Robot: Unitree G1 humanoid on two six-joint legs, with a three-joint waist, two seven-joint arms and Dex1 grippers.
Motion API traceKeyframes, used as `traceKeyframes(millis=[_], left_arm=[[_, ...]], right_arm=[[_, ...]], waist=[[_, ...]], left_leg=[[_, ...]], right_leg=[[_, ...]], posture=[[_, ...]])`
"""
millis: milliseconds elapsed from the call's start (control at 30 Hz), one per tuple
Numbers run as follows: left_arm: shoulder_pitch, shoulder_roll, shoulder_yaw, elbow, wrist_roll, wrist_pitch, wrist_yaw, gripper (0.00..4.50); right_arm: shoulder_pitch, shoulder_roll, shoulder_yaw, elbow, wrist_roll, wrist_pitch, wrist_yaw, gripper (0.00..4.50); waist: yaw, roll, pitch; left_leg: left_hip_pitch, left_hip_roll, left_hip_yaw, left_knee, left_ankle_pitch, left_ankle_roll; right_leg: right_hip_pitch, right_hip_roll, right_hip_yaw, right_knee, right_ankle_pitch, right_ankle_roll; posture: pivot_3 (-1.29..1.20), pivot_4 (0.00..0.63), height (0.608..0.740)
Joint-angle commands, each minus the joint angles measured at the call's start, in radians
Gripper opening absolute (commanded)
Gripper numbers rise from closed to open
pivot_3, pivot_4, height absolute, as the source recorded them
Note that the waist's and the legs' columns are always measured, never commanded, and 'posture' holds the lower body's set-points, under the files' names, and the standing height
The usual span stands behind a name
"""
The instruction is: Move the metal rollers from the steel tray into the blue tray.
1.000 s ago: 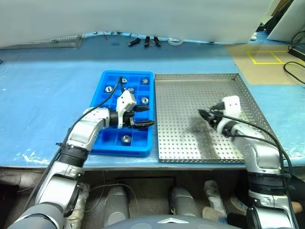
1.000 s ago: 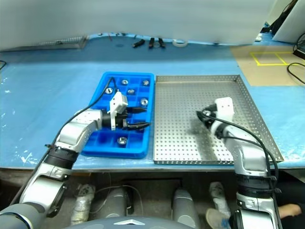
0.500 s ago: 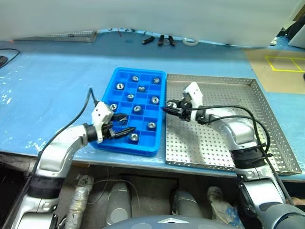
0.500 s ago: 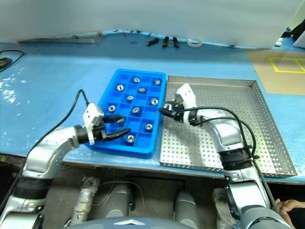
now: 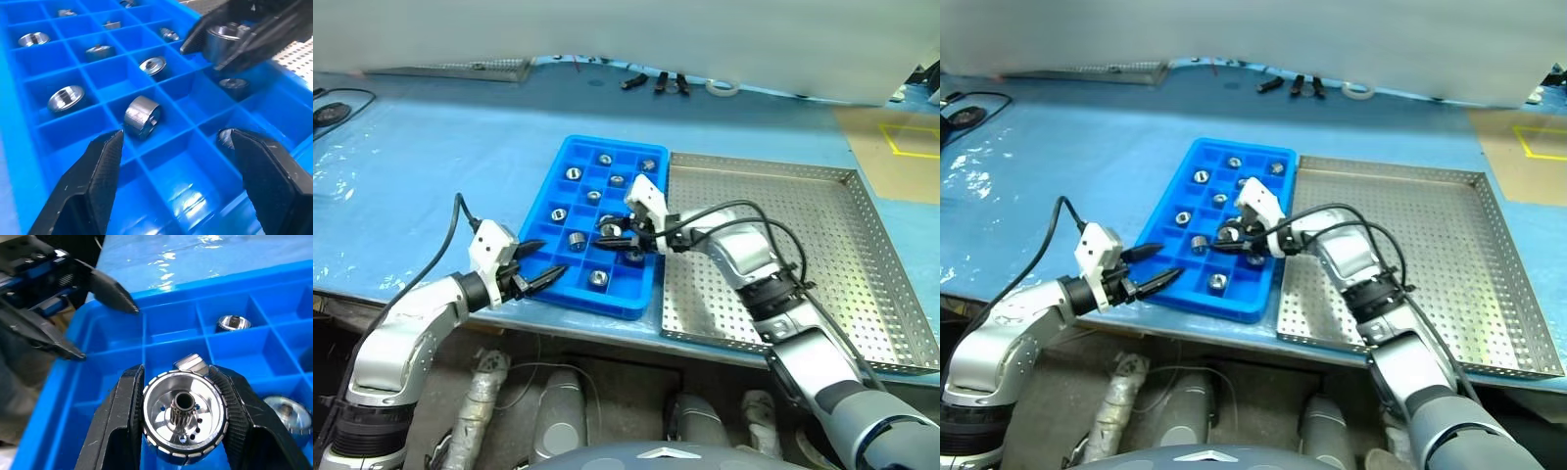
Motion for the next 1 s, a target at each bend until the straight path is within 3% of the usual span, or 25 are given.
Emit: traceKeyframes(millis=[33, 267, 633, 1000], left_arm=[[0.002, 0.026, 0.053, -0.021, -0.021, 0.001, 0.010, 3.70], [-0.031, 0.065, 0.062, 0.043, -0.021, -0.017, -0.012, 3.70], [-0.134, 0.075, -0.009, 0.148, 0.002, -0.060, -0.075, 3.70], [-0.197, 0.079, -0.050, 0.228, 0.021, -0.098, -0.118, 3.70]], right_arm=[[-0.025, 0.037, 0.002, -0.009, -0.006, -0.025, -0.003, 1.68], [-0.012, 0.043, -0.015, -0.016, -0.025, -0.026, -0.007, 1.68], [0.015, -0.054, -0.125, -0.073, -0.006, 0.001, -0.043, 1.68], [0.125, -0.138, -0.143, -0.263, 0.037, 0.114, -0.004, 1.68]], waist=[[0.011, 0.000, 0.000], [0.014, 0.000, 0.000], [0.010, 0.000, 0.000], [-0.007, 0.000, 0.000]], left_leg=[[-0.001, 0.000, 0.000, 0.000, 0.000, 0.000], [-0.001, 0.000, -0.001, 0.000, 0.001, -0.002], [0.000, 0.000, -0.001, 0.004, 0.003, -0.004], [0.000, 0.002, -0.001, 0.006, 0.004, -0.006]], right_leg=[[0.000, 0.000, 0.000, -0.001, 0.000, 0.000], [0.000, 0.000, -0.004, 0.000, 0.000, 0.000], [0.000, 0.000, -0.003, 0.005, 0.000, 0.000], [0.000, 0.002, -0.003, 0.008, 0.000, 0.000]], posture=[[0.34, 0.150, 0.740], [0.32, 0.150, 0.740], [0.22, 0.150, 0.740], [0.16, 0.150, 0.740]])
